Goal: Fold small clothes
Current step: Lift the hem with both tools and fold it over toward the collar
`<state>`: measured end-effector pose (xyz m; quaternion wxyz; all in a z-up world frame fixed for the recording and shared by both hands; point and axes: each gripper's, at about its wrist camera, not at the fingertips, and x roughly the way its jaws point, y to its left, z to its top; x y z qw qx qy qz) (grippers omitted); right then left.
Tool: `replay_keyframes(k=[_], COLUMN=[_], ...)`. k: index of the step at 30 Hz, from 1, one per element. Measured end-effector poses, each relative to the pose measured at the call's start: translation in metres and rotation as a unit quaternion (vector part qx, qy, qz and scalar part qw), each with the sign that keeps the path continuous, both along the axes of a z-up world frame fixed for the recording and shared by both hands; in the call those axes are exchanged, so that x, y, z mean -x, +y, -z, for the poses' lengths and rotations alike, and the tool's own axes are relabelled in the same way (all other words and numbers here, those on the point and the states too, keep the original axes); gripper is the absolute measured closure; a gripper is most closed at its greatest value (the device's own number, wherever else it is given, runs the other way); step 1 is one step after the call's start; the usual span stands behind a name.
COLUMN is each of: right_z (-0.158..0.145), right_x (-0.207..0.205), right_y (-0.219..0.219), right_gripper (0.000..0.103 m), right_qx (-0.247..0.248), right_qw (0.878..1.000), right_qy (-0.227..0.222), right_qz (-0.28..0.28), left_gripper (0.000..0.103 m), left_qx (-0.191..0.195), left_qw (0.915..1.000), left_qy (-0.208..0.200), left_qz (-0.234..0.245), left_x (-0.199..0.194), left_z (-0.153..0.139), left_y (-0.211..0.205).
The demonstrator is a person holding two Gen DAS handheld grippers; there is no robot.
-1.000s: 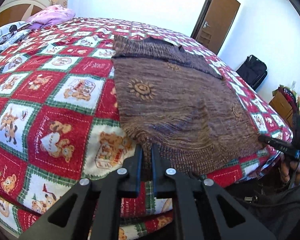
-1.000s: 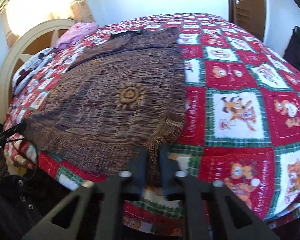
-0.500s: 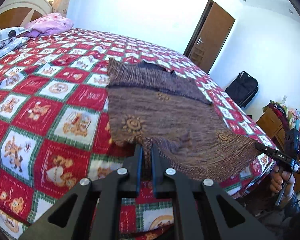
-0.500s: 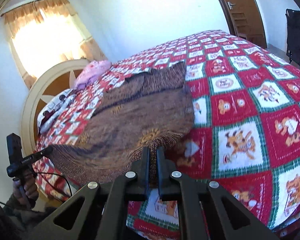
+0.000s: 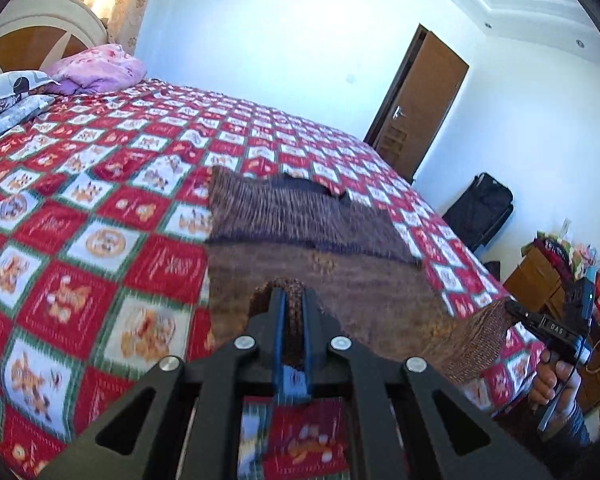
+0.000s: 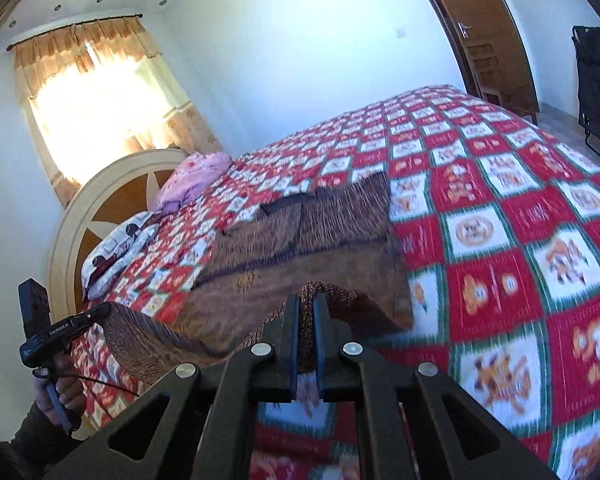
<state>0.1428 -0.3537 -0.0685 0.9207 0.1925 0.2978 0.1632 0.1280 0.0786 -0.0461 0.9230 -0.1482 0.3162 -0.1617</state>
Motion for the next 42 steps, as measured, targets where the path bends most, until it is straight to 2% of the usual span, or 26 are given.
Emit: replay_keyframes(k=[9, 28, 34, 42], right_z=[-0.026, -0.048, -0.034, 0.013], right_x=[-0.052, -0.177, -0.226, -0.294], right_y=[-0.004, 0.014, 0.012, 0.004], right_gripper=[0.097, 0.097, 0.097, 0.097], right_qx=[-0.023, 0.016, 0.017, 0.014], right_qw=[1.000, 0.999, 0.998, 0.993], right_qy=[-0.013, -0.001, 0.028, 0.100], right_qz=[0.016, 0.035, 0.051, 0.062], left_gripper=[0.095, 0.095, 0.095, 0.095], left_qx=[0.010, -0.001, -0.005, -0.020], left_qw=[0.9997, 0.9990, 0.9982, 0.9965], left_qy=[-0.015, -0.005, 0.007, 0.048], left_qz=[-0.017, -0.044, -0.060, -0.065], left_x=[-0.053, -0.161, -0.205, -0.261], left_z=[-0.023, -0.030, -0.021, 0.017], left_y=[0.003, 0.003, 0.002, -0.004])
